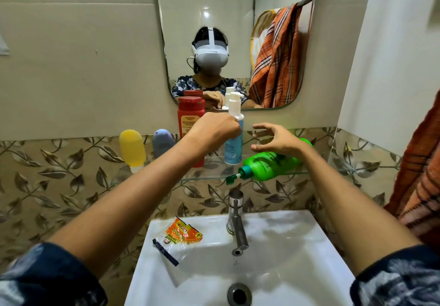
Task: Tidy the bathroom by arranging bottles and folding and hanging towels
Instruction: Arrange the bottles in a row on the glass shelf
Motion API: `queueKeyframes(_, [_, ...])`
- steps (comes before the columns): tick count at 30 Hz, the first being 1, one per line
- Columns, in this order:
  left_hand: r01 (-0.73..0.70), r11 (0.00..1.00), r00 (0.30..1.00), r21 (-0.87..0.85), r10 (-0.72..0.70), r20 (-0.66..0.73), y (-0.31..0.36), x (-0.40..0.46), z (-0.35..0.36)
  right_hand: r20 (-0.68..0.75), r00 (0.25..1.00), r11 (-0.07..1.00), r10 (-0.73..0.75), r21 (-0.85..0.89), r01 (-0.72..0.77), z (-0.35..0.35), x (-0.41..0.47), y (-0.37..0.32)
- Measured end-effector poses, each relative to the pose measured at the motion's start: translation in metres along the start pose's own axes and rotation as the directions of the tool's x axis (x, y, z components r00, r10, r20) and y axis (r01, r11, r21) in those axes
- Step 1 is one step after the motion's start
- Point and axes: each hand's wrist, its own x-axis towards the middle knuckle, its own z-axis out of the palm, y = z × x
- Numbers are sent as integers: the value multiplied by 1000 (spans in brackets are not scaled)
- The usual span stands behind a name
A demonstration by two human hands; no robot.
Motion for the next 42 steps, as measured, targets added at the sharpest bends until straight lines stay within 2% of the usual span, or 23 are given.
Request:
queueKeyframes(4, [-46, 996, 998, -74, 43, -43, 19, 9, 4, 105, 993, 987, 52, -156, -35, -17, -12, 10])
queueKeyframes(8, [-37, 967, 996, -252, 56, 68, 38, 19, 23, 165, 977, 944, 137, -320, -79, -27, -26, 18])
queueKeyframes(11, [14, 939, 987, -344, 42, 154, 49, 22, 37, 137, 979, 867, 153, -495, -66, -28, -36, 21])
queueKeyframes(17, [35, 879, 982, -476, 57, 178, 53, 25, 50, 44, 993, 813, 113, -579, -67, -26, -50, 22])
queueKeyframes(21, [20, 870, 985, -493, 68, 160, 56, 27, 58, -3, 999, 778, 42, -627, -35, -21, -55, 26])
queueKeyframes(24, [13, 837, 988, -548, 73, 135, 53, 27, 63, 2, 1000, 772, -18, -635, 15, -21, -59, 30])
queueKeyframes(29, [28, 740, 996, -672, 37, 82, 45, 25, 72, 57, 998, 777, -34, -627, 62, -27, -62, 31])
queueKeyframes(32, [56, 639, 998, -768, -16, 60, 36, 27, 75, 40, 998, 832, -55, -551, 68, -31, -59, 29])
queueKeyframes(35, [41, 477, 997, -878, -82, 2, 27, 31, 70, -11, 999, 930, -41, -365, 34, -37, -59, 27])
queueKeyframes(37, [20, 410, 992, -912, -124, -34, 24, 33, 63, -40, 998, 972, -50, -230, 39, -40, -60, 25])
queueKeyframes(41, [-27, 91, 978, -995, -202, -45, 29, 42, 46, -110, 992, 997, -56, -49, 51, -42, -62, 21])
queueKeyframes(42, [-43, 51, 972, -998, -229, -54, 32, 46, 43, -122, 992, 999, -44, -12, 43, -42, -62, 20])
